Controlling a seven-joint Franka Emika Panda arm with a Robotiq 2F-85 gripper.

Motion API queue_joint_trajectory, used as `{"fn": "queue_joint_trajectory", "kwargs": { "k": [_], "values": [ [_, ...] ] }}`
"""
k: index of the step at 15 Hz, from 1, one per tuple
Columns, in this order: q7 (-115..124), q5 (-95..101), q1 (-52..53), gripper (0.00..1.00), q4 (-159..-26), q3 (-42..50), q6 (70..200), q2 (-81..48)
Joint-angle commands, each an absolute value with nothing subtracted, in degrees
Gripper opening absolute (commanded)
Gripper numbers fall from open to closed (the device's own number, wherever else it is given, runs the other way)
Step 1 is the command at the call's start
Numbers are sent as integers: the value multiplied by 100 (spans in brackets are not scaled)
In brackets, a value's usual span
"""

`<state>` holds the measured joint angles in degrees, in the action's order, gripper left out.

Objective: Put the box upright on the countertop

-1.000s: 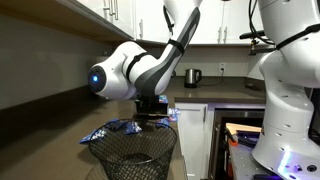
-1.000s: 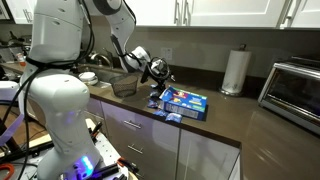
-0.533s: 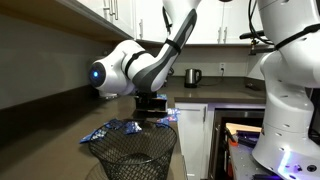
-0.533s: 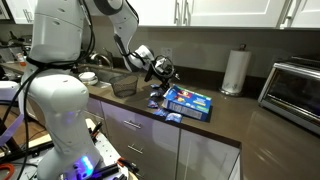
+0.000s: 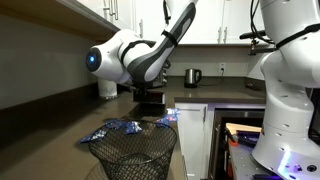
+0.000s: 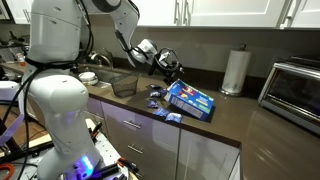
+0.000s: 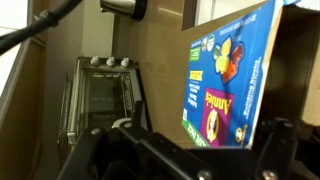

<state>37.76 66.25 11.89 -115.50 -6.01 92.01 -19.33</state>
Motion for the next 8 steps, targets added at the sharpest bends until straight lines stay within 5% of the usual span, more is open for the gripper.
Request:
{"fn": "queue_joint_trajectory", "kwargs": {
  "k": [1, 8],
  "values": [
    [3441, 6608, 1051, 100, -11713, -629, 9197, -1568],
    [3211, 6319, 842, 100, -12131, -625, 9456, -995]
  ]
}}
